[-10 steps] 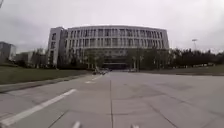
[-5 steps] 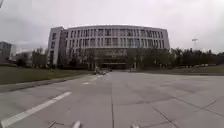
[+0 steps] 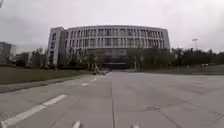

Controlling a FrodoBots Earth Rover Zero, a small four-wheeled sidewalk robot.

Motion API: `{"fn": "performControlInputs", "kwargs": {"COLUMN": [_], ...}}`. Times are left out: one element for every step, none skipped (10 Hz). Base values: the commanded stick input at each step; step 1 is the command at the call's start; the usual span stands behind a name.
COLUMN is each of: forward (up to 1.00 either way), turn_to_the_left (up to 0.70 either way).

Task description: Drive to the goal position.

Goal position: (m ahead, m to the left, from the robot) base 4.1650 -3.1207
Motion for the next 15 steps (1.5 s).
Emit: {"fn": "performControlInputs", "kwargs": {"forward": [0.70,0.70,0.70,0.70,0.70,0.70,0.70,0.70,0.70,0.70,0.70,0.70,0.70,0.70,0.70], "turn_to_the_left": [0.00,0.00,0.00,0.00,0.00,0.00,0.00,0.00,0.00,0.00,-0.01,-0.04,-0.22,-0.30,-0.31]}}
